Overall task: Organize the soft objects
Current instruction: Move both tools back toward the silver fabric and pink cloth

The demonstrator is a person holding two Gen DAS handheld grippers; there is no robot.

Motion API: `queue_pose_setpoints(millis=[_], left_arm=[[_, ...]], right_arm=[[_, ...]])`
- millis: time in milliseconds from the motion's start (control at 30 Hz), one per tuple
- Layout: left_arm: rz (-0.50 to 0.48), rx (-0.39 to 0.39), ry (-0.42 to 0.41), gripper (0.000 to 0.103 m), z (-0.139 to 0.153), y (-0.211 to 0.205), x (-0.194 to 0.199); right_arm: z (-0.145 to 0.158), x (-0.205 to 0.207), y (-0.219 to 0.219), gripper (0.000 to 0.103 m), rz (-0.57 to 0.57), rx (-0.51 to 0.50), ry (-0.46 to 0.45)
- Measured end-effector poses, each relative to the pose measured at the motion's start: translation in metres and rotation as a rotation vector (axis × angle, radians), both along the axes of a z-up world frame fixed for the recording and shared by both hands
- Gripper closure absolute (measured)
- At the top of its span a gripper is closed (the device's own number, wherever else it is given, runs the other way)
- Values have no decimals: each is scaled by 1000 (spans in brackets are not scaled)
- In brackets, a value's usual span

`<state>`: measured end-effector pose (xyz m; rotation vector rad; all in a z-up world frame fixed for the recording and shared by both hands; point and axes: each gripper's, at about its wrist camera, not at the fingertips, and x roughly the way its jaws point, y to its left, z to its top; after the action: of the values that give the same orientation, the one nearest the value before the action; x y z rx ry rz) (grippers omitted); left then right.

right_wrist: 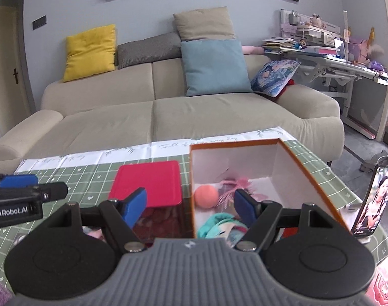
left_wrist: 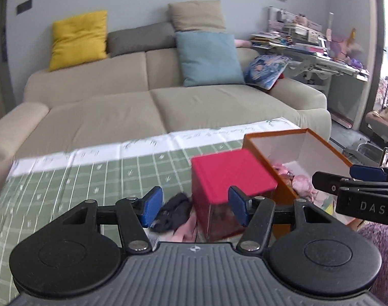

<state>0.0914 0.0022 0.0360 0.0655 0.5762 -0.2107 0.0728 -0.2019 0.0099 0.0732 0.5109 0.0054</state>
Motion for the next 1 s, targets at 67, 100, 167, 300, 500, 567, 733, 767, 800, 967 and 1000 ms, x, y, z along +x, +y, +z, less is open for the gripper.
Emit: queue_pose_setpoints(millis=[67,100,167,300,500,567,733,767,800,967,1000], left_arm=[[27,-14,13,33,-6,10,-6],[39,-19,18,33,-9,14,-9],[66,-25,34,33,-16,24,-17],[112,-40,64,33,-25,41,-23],[164,-67,94,33,-37,64,-32],[173,-79,108,33,-40,70,-30],[171,-96,134,33,-50,80,-23],[169,-100,141,33,-53,82,-22],[171,-101,150,33,-55,85,-19],[225,-108,203,33,-67,102,-8],[231,-106,219,33,-69,105,-6]], right_arm=[[-4,-3,9,28,16,-12,5],[-6,-4,13,28,26,-17,11],[-10,-8,22,27,47,-19,24],[-17,-11,39,27,93,-28,37],[-23,-5,60,27,170,-18,58],[-27,-2,69,27,195,-31,61],[-40,5,86,29,250,-59,93],[-42,7,88,30,257,-63,101],[-45,9,91,31,265,-66,111],[-56,25,103,31,302,-63,142],[-60,29,107,32,311,-64,150]])
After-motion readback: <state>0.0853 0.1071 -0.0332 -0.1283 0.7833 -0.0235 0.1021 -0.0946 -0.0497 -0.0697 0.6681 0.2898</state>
